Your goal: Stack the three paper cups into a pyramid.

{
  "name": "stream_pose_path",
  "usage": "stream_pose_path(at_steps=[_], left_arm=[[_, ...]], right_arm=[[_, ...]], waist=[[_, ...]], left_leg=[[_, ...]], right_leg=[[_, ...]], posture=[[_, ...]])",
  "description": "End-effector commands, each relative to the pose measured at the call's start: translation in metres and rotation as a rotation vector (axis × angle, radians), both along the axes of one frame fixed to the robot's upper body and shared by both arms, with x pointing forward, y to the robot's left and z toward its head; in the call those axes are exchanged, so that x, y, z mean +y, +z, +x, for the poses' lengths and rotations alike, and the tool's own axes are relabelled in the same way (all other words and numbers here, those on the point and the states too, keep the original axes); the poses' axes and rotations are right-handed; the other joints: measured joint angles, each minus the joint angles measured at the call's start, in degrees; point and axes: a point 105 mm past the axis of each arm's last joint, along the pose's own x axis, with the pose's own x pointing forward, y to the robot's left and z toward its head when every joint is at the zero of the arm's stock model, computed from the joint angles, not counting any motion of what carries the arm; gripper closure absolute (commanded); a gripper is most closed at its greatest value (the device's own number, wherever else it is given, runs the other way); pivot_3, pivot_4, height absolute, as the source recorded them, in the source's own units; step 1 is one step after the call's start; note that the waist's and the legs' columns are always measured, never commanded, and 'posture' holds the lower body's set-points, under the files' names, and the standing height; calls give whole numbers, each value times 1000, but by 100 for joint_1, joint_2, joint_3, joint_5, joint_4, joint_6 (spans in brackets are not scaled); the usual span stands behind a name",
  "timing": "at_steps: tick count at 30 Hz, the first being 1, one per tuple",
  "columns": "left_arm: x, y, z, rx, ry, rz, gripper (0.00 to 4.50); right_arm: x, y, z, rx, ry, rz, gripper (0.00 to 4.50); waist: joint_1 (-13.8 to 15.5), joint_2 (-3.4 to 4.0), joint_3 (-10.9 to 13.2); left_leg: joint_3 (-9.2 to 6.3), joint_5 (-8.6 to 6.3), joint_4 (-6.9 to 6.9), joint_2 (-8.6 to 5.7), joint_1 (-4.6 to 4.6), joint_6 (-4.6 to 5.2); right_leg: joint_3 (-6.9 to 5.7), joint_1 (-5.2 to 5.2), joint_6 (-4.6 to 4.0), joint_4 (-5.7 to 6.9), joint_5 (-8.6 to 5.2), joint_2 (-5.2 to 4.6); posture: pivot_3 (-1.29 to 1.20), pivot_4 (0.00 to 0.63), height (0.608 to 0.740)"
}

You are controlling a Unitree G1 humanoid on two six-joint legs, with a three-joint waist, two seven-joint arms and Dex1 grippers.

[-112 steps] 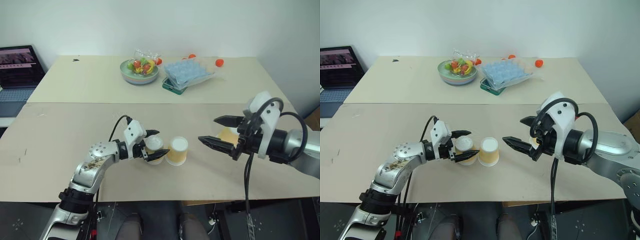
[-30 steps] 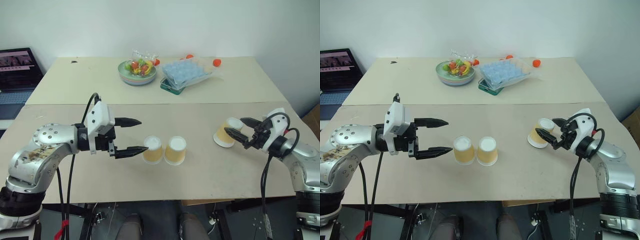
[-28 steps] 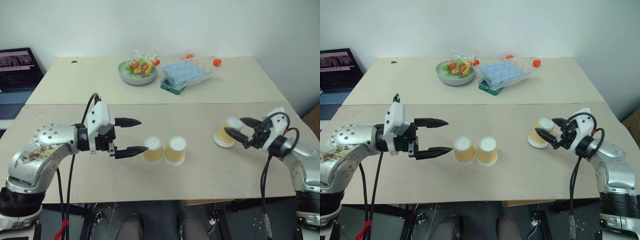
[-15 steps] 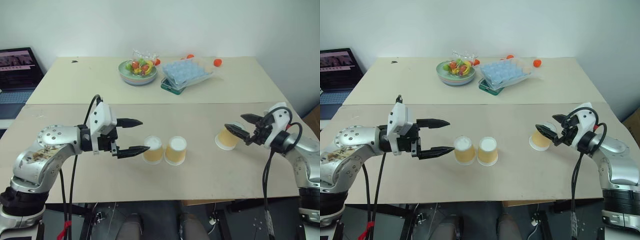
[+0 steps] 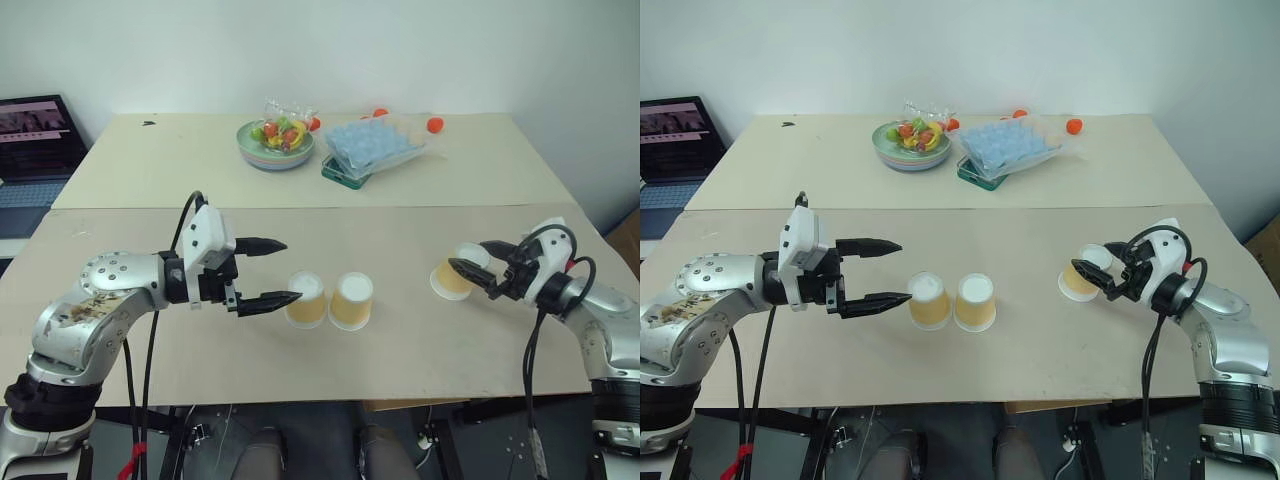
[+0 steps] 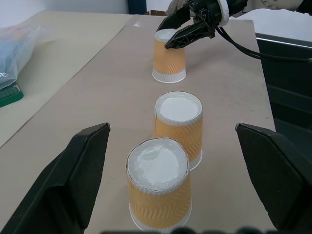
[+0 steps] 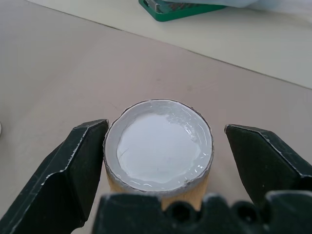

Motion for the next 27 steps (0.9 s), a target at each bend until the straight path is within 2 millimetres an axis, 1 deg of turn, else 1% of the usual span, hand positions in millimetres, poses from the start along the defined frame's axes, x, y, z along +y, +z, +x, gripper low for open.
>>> stream_pose_path(at_steps=[1,3,5,6,9,10,13,15,20,23,25,27], left_arm=[[-2,10,-2,-52,-7,-2,109],[-2,10,-1,-52,-7,-2,109],[-2,10,-2,-52,-8,-1,0],[-2,10,-2,-51,-9,-1,0],[-3,10,-3,-43,-14,3,0],[-3,9,-3,-40,-19,9,0],[-2,11,-5,-31,-26,23,0],[2,13,-6,-39,-31,41,0],[31,16,-9,-55,4,103,0],[43,11,-11,-52,20,116,0],[44,4,-14,-57,12,132,0],[40,-1,-17,-54,1,119,0]], right_arm=[[-2,9,0,-50,1,-6,0],[-1,9,1,-50,3,-3,0],[-1,9,1,-49,4,-1,532],[-1,9,1,-46,5,-3,698],[-1,9,1,-44,7,-7,1750],[-1,9,1,-46,6,-8,1842],[-1,12,1,-56,0,-27,1854],[-1,20,0,-67,4,-51,1854],[7,53,-9,-81,69,-145,1854],[26,86,-11,-96,140,-210,1854],[41,101,-15,-88,197,-210,1854],[60,113,-20,-79,271,-203,1854]], waist=[[1,0,0],[1,0,0],[3,0,0],[3,0,0],[2,0,0],[2,0,0],[3,0,0],[0,0,0],[-37,21,13],[-77,30,18],[-115,34,20],[-112,29,20]], left_leg=[[0,0,0,0,0,0],[0,0,0,0,0,0],[0,0,0,0,0,0],[0,0,0,0,-1,0],[0,0,0,0,0,0],[0,0,0,0,0,0],[0,0,0,0,0,0],[0,0,0,0,0,0],[1,0,0,0,-6,0],[1,0,-2,1,-3,0],[6,0,-2,1,0,0],[2,0,-4,7,0,0]], right_leg=[[0,0,0,0,0,0],[0,0,0,0,0,-1],[0,0,0,0,0,0],[0,0,0,0,0,0],[0,0,0,0,0,0],[0,0,0,0,0,0],[0,0,0,0,0,0],[0,0,0,0,0,0],[0,-10,0,1,0,0],[0,-8,-1,1,-1,0],[4,-8,-1,2,-1,-2],[1,-8,-3,2,-2,4]], posture=[[0,150,740],[0,150,740],[0,150,740],[0,150,740],[0,150,740],[0,150,740],[0,150,740],[0,150,740],[0,150,740],[0,150,740],[0,150,740],[0,150,740]])
